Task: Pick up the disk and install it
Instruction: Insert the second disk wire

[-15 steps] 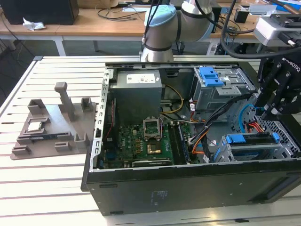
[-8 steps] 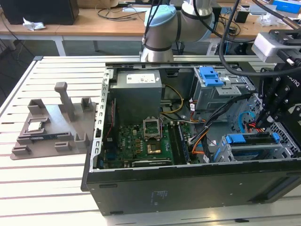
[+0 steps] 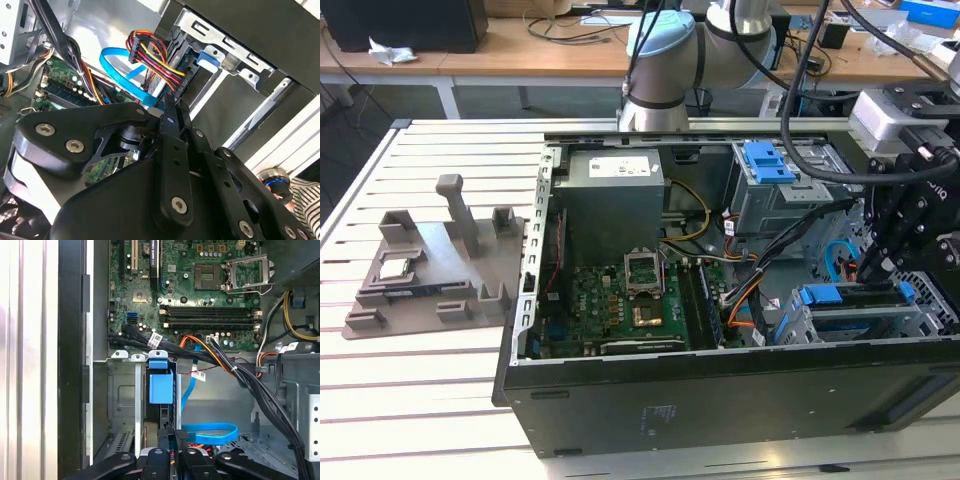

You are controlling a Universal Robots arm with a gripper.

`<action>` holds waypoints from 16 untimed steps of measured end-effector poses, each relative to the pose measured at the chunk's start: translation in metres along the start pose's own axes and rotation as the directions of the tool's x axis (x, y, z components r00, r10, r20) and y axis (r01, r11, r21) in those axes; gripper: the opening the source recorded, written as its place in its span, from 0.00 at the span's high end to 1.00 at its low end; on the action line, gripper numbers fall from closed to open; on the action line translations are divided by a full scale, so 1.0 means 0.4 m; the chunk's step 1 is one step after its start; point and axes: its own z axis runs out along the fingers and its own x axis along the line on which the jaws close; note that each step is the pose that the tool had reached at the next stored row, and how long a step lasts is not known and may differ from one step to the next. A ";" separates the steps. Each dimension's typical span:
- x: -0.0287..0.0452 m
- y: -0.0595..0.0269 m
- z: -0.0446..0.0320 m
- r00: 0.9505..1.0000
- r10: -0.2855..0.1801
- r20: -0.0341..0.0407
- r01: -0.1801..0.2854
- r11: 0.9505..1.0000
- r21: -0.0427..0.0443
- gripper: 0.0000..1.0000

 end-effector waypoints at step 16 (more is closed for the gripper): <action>0.005 -0.004 0.022 1.000 0.000 -0.001 0.000 1.000 0.000 0.84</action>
